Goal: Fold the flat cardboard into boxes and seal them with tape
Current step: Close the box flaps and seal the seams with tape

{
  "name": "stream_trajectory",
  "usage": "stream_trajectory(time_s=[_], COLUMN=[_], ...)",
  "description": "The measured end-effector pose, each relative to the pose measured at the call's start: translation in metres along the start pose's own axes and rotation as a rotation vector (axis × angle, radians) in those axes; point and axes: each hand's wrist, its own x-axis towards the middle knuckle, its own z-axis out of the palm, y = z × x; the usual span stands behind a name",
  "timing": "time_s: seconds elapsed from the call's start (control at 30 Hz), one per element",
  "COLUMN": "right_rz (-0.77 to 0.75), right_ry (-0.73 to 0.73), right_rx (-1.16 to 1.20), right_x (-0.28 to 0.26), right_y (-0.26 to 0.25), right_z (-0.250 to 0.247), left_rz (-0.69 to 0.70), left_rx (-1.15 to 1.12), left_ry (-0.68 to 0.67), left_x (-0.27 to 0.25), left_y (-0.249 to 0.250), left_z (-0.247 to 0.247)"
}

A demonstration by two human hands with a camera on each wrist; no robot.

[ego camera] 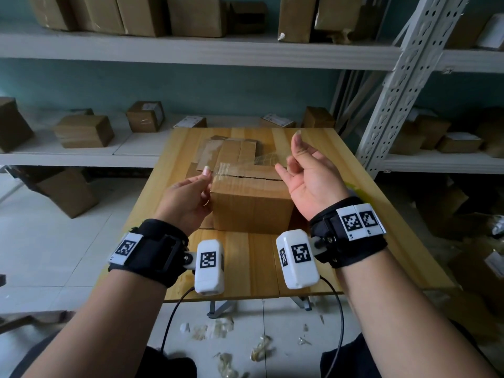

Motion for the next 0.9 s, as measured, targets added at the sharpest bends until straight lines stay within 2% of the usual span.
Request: stream_trajectory(time_s=[0.17,0.37,0.67,0.9], right_rz=[-0.015,-0.054,-0.070,-0.043], right_ry=[-0.014,0.013,0.017,0.045], right_rx=[-0.017,-0.025,-0.028,0.012], right_x=[0.003,0.006,0.003,0.004], right_y=[0.003,0.007,0.006,0.003], right_z=[-0.001,-0.001,0.000,-0.001], left_rz=[0.059,0.249,0.262,0.126], left_rx=[0.109,0.323,0.351,0.263], left_ry=[0.032,0.096,0.104,0.022], left_x=[0.000,-0.003,-0.010,-0.011], left_y=[-0.005,-0.007,-0.005,-0.002], left_z=[0.003,0.006,0.012,0.009])
